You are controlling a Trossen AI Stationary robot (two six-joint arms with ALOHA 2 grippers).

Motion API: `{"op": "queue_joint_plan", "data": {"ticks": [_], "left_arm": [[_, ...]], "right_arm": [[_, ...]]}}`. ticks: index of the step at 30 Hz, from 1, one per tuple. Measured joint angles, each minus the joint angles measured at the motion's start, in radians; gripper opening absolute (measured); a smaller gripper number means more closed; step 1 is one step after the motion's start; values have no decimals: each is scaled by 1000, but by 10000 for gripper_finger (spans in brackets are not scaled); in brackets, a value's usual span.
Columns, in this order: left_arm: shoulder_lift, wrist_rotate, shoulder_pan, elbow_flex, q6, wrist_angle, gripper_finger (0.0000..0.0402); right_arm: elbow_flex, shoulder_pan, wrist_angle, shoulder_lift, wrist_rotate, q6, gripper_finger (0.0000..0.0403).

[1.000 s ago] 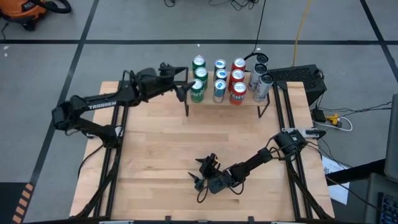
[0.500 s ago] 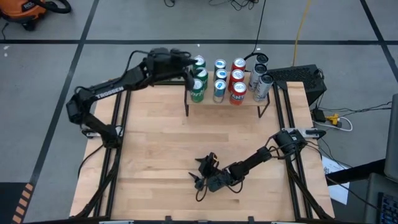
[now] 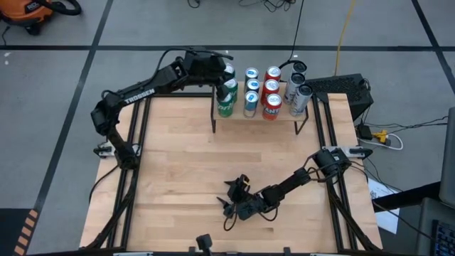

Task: Place canned beverage on shelf
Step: Adjust the soda cans on the shelf

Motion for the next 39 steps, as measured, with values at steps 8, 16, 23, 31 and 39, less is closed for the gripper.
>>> {"op": "queue_joint_plan", "data": {"ticks": [8,16,23,31,39], "left_arm": [[10,-10,16,0,25,-83,2],[53,12,15,1,28,-78,0],[64,4,15,3,43,-90,0],[35,-38,15,2,65,-160,0],[28,-50,16,2,70,-180,0]], "right_arm": [[0,0,-21,0,1,18,338],[0,0,-16,0,1,19,338],[0,0,-30,0,2,37,338],[0,0,-32,0,3,37,338],[0,0,-31,0,3,37,338]]}}
